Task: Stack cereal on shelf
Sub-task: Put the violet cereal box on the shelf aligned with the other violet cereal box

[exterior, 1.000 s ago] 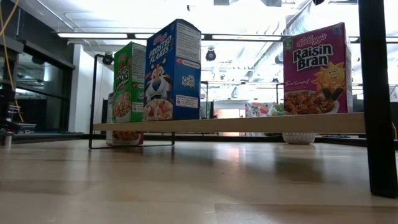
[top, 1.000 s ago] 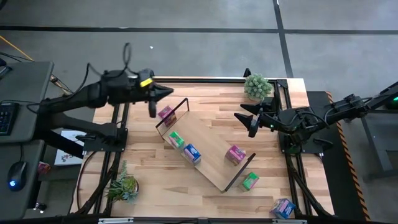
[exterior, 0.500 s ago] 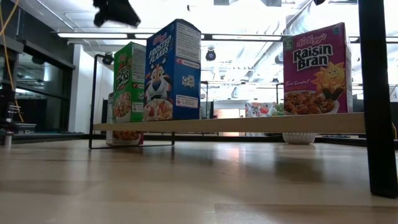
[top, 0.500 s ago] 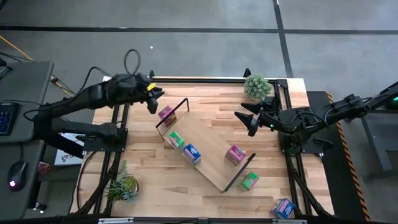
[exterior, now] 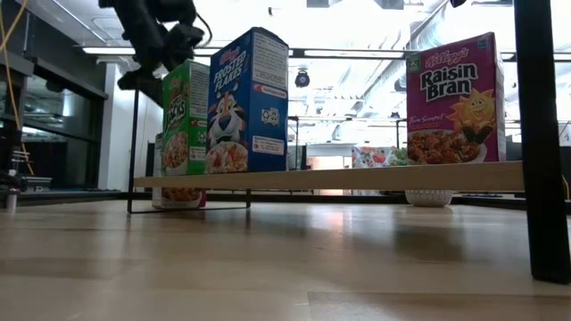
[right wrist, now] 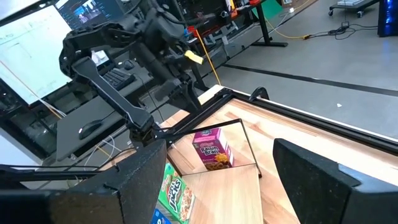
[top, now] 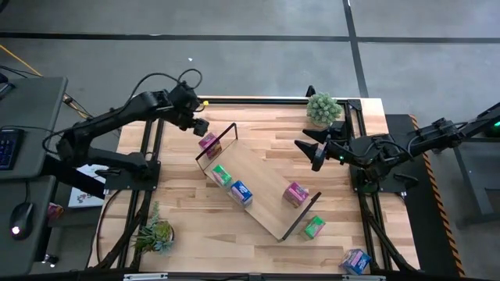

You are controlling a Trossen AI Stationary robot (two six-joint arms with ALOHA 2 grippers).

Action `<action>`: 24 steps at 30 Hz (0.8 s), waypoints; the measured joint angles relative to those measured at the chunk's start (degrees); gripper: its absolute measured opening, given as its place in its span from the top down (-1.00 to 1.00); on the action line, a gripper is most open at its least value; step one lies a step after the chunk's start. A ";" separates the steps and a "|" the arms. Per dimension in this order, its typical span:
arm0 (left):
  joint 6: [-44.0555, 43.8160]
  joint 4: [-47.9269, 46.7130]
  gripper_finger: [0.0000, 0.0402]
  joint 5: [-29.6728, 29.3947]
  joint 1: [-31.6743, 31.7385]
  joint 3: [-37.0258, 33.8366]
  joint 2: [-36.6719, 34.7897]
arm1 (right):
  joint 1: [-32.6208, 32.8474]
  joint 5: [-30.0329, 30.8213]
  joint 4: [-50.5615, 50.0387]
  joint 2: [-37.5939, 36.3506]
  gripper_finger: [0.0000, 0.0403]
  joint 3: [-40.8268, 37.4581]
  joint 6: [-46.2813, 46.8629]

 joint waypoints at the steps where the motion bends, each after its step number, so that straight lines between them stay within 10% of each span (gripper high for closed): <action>1: -0.02 -0.26 -0.26 1.12 0.30 0.00 0.67 | 0.01 -0.05 0.00 0.00 -0.43 0.00 0.00; 24: 8.74 -3.54 -0.24 4.36 1.34 0.06 13.45 | 0.02 -1.40 0.00 0.00 -0.43 0.00 0.07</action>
